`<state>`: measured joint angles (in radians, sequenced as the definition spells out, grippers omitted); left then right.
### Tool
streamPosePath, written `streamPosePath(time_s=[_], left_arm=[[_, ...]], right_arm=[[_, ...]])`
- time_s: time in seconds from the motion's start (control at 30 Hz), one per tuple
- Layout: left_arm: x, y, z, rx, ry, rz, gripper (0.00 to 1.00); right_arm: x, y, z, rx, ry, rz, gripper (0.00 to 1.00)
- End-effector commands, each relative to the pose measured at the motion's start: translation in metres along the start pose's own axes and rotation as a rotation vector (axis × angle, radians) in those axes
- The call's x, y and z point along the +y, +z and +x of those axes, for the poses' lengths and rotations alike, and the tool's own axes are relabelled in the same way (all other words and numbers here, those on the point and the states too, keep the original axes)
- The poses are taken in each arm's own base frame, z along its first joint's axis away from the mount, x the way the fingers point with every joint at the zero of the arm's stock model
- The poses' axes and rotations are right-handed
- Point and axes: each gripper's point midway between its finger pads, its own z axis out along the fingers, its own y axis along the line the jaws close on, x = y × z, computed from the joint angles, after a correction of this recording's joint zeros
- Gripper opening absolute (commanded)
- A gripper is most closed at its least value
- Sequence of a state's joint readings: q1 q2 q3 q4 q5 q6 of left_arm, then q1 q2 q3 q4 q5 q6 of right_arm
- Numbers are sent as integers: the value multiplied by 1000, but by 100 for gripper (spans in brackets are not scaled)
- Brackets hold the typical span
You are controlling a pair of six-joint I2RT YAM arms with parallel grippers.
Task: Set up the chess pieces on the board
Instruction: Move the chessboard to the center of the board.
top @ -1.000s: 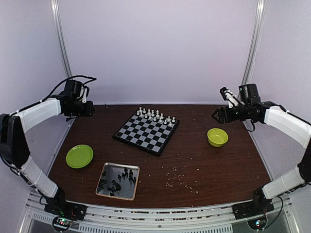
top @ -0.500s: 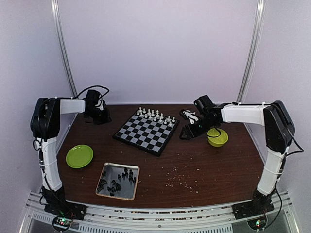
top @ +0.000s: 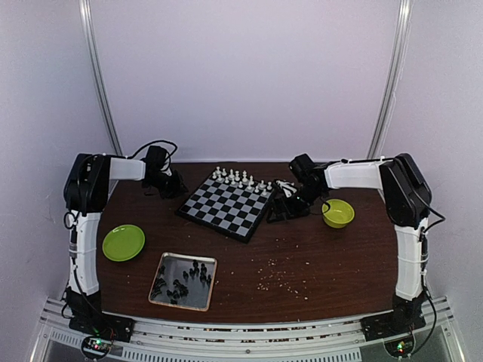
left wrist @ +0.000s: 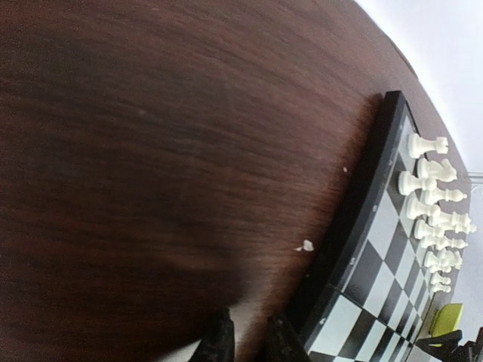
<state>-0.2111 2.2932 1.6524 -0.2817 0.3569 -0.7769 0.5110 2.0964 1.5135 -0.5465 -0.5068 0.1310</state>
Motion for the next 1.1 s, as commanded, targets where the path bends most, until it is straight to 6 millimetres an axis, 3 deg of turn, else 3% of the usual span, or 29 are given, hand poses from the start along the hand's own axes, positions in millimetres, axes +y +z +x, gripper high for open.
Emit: streamPosePath(time_s=[0.0,0.27,0.5,0.67,1.07], left_arm=[[-34,13,8,36,17,121,20],[-57,19,39,107,63,175,22],[-82,20,80,157,110,206,22],[-96,16,111,180,149,211,22],[-134,4,180,264,241,249,22]], right_arm=[[11,-1,-7,2,26,-49,97],[2,5,-5,18,80,-76,94],[-13,0,-5,-3,109,-28,87],[-31,-5,6,9,139,43,84],[-18,-19,28,35,115,-22,69]])
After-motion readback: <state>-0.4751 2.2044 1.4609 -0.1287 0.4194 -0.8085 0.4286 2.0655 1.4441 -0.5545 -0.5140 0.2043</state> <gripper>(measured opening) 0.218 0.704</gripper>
